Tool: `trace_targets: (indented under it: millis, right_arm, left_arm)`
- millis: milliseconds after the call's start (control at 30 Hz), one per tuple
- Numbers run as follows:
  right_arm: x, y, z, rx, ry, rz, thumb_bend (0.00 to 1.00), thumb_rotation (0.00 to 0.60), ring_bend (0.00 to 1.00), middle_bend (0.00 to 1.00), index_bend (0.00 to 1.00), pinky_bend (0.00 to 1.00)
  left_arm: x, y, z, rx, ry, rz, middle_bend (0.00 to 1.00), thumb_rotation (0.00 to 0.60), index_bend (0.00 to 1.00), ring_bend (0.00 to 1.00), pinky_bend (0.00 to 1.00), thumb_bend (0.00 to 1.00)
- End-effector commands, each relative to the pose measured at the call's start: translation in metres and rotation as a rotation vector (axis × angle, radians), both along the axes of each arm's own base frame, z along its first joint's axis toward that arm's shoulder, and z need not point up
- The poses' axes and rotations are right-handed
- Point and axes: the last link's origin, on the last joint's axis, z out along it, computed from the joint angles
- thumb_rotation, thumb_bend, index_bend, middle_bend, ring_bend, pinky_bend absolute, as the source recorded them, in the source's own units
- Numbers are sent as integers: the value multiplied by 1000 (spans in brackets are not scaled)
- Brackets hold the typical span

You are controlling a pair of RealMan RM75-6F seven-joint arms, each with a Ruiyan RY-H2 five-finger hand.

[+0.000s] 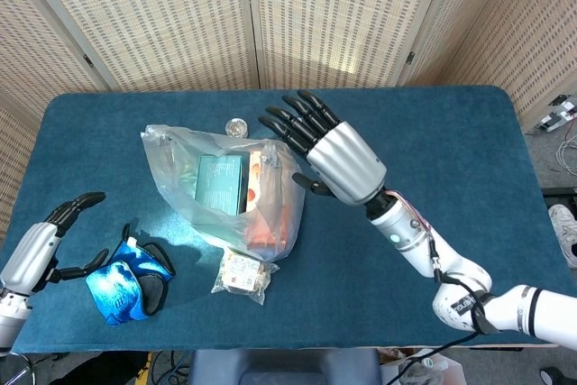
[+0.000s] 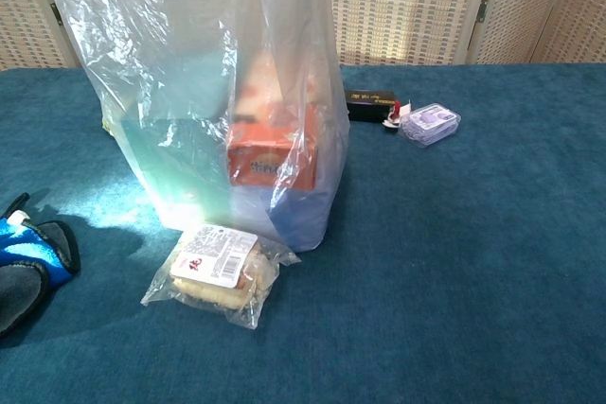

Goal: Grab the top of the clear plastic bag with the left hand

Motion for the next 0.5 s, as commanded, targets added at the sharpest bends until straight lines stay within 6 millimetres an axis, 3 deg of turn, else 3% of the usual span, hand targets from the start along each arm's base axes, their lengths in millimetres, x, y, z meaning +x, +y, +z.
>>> trace_targets:
  millis: [33, 500]
  right_arm:
    - [7, -7, -2, 3, 0, -2, 214, 600, 0, 105, 0, 78]
    - [48, -34, -34, -17, 22, 84, 214, 600, 2, 108, 0, 78]
  left_arm:
    - [6, 6, 2, -31, -42, -2, 142, 600, 153, 179, 128, 283]
    - [26, 23, 5, -107, -195, -12, 160, 600, 157, 185, 134, 283]
